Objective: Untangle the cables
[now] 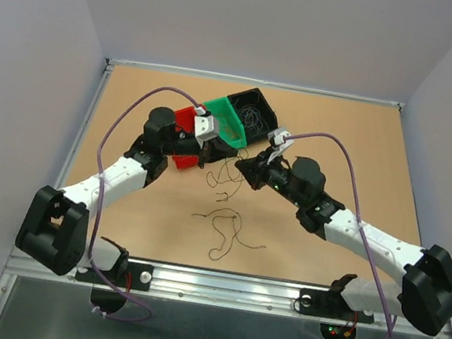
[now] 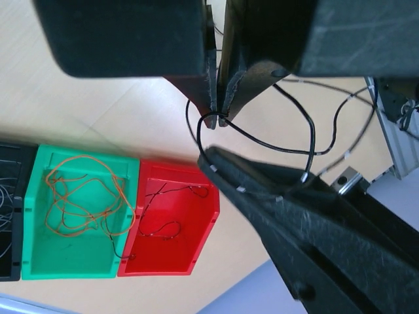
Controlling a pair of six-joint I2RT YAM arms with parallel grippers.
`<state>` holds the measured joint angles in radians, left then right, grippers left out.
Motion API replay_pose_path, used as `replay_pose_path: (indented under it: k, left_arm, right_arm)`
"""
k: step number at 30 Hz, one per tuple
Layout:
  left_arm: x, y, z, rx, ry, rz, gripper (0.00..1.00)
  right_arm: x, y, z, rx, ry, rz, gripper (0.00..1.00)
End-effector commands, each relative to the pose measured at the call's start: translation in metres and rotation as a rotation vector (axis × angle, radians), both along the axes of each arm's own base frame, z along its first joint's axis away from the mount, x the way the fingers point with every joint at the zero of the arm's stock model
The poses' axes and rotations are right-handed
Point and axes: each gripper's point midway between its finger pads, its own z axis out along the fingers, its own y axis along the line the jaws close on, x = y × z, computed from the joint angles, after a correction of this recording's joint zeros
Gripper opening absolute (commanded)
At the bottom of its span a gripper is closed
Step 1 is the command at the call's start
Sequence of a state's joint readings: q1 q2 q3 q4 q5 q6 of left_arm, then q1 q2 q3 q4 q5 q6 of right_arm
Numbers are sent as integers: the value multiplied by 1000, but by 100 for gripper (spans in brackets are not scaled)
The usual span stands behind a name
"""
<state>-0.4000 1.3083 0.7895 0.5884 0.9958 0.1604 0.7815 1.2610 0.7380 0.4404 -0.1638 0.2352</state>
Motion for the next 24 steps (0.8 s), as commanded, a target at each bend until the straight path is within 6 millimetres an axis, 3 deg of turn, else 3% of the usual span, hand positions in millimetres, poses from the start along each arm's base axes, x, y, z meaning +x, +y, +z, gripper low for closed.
replay_pose_path:
  k: [1, 10, 16, 24]
  left_arm:
    - [-13, -8, 13, 14, -70, -90, 0]
    - [-21, -11, 12, 21, -24, -161, 0]
    - [-28, -15, 8, 28, 31, -240, 0]
    - [-40, -15, 11, 26, 50, -309, 0]
  right_arm:
    - [-5, 4, 26, 57, -95, 31, 10]
    - [4, -4, 24, 35, -104, -29, 17]
    - [2, -1, 17, 11, -116, -6, 27]
    - [10, 1, 7, -15, -104, -23, 30]
